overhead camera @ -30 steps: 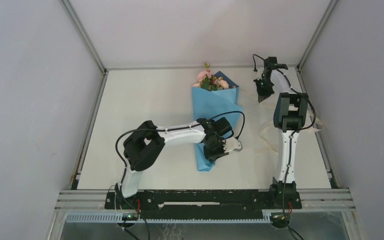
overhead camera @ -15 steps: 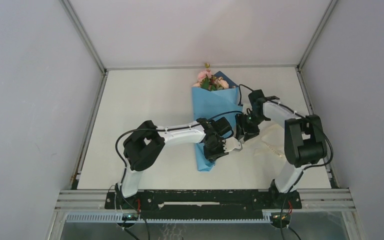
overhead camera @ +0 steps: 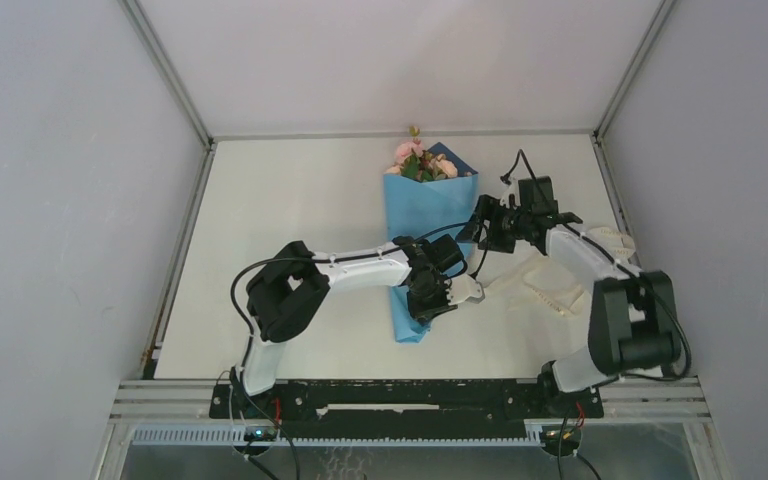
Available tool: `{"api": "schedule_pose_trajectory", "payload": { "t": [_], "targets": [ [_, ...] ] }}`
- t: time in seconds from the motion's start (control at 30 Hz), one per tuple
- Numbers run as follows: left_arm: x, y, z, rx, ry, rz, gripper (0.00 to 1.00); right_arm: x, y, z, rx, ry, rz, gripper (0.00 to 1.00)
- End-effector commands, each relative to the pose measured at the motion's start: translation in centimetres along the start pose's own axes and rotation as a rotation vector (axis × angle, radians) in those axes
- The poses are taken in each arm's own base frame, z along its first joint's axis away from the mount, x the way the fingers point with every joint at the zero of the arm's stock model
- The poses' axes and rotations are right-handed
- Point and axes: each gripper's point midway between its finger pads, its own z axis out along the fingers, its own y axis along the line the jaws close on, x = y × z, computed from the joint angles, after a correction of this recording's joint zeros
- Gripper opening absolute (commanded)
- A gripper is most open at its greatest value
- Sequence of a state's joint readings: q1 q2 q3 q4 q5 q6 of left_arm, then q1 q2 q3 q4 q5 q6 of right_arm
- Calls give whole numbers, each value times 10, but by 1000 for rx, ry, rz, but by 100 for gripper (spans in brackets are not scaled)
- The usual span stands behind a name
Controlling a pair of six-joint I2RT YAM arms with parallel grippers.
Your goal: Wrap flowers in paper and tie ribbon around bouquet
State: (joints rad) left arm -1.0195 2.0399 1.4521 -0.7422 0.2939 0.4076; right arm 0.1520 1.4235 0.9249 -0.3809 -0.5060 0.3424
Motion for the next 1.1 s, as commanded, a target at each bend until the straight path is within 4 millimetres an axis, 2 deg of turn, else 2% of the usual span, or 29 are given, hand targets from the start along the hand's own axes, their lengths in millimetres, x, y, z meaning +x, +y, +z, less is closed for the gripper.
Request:
{"api": "schedule_pose_trajectory", "payload": {
  "t": [0.0, 0.03, 0.17, 0.27, 0.53, 0.67, 0.73, 0.83, 0.93, 1.0, 1.07],
  "targets": [
    [29, 11, 24, -28, 90, -19, 24, -49, -21, 25, -50, -116, 161, 93],
    [29, 11, 24, -29, 89, -18, 24, -53, -29, 31, -40, -117, 166, 99],
    [29, 10, 25, -25, 91, -18, 24, -51, -37, 55, -97, -44, 164, 99],
    [29, 11, 25, -26, 92, -20, 24, -54, -46, 71, -124, -32, 167, 97],
    [29, 10, 25, -26, 90, -17, 24, -80, -67, 105, -124, -28, 167, 93],
    [29, 11, 25, -24, 90, -19, 24, -88, -66, 119, -169, -9, 186, 88],
    [29, 11, 25, -24, 89, -18, 24, -93, -61, 123, -196, -21, 194, 82],
    [28, 11, 25, -21, 87, -19, 24, -96, -58, 125, -211, -30, 197, 67],
    [29, 11, 24, -22, 88, -19, 24, -97, -55, 126, -229, -30, 209, 46],
    [29, 11, 25, -22, 87, -19, 24, -97, -53, 125, -232, -28, 216, 37],
    [28, 11, 24, -21, 88, -18, 24, -94, -48, 125, -231, -18, 208, 22]
  ]
}}
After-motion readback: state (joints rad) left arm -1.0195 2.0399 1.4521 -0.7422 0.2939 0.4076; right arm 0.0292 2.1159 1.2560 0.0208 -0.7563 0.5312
